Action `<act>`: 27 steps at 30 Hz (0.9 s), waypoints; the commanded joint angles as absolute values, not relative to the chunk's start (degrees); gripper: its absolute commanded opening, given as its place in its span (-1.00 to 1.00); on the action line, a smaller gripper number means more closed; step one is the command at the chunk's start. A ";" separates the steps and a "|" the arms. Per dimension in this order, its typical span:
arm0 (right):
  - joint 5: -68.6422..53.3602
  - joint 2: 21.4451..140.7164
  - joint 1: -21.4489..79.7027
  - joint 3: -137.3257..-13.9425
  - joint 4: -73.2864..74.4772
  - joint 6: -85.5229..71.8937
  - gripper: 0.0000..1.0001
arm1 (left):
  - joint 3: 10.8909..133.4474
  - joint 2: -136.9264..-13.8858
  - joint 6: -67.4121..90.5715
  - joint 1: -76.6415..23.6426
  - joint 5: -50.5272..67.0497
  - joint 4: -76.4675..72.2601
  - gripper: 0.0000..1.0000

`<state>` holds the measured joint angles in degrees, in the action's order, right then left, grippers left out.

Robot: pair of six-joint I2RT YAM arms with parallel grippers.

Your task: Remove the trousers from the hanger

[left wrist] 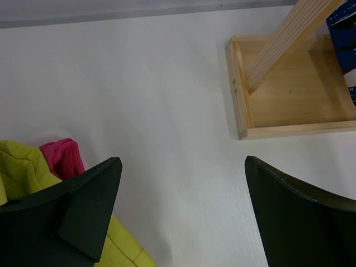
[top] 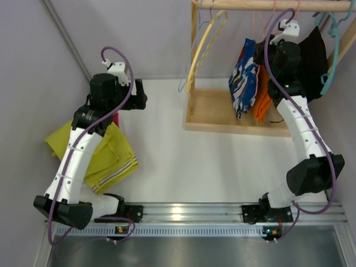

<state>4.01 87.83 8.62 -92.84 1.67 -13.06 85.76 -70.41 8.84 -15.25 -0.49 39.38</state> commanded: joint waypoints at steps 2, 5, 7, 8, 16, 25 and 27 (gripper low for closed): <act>4.13 85.70 9.32 -97.20 -4.22 -13.18 -1.00 | 87.45 -70.84 8.61 -15.03 -0.26 36.04 0.97; 3.08 85.08 9.32 -98.17 -4.22 -13.80 -1.00 | 87.54 -70.93 8.70 -15.03 -0.26 36.03 0.97; 1.67 84.47 9.32 -98.96 -4.48 -14.59 -1.00 | 87.54 -70.93 8.70 -15.03 1.58 35.86 0.97; 0.80 84.20 9.32 -98.96 -4.83 -14.68 -1.00 | 87.54 -70.84 8.70 -15.03 1.67 35.86 0.97; 0.35 82.27 9.14 -100.54 -6.24 -16.96 -1.00 | 87.54 -70.93 9.58 -15.03 2.46 35.86 0.97; -0.79 82.62 8.97 -104.76 -5.80 -19.51 -1.00 | 86.05 -69.61 10.37 -15.03 2.29 32.96 0.97; -0.97 82.62 9.05 -105.90 -5.10 -20.03 -1.00 | 86.13 -69.52 10.28 -15.03 2.63 32.87 0.97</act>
<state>-0.23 87.37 8.84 -99.61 4.69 -18.46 85.73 -71.00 9.54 -15.25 1.91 37.04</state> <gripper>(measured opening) 0.025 0.983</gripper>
